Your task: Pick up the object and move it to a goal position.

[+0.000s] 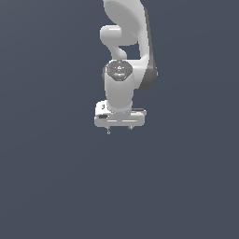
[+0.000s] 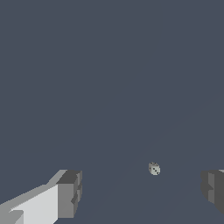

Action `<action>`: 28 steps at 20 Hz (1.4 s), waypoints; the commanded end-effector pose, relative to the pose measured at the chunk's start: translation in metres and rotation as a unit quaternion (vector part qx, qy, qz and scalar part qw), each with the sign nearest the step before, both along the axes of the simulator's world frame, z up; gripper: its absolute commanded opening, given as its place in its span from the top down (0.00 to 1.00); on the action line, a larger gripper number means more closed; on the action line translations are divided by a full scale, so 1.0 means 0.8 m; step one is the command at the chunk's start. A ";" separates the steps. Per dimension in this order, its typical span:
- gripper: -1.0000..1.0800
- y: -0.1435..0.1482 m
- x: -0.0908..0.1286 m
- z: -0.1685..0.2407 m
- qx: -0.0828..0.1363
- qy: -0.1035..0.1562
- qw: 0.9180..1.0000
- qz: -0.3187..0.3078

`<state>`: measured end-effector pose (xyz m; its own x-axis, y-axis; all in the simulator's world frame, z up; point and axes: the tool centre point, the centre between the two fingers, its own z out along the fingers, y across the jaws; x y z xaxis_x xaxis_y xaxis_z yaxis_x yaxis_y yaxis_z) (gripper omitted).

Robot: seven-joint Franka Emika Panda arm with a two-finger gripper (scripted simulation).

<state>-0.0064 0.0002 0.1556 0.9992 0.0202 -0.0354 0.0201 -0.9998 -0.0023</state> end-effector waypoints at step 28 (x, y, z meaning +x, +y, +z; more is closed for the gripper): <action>0.04 -0.036 -0.012 -0.026 0.002 -0.016 1.000 -0.002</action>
<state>-0.0116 -0.0256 0.1425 0.9998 0.0197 -0.0031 0.0197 -0.9998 -0.0054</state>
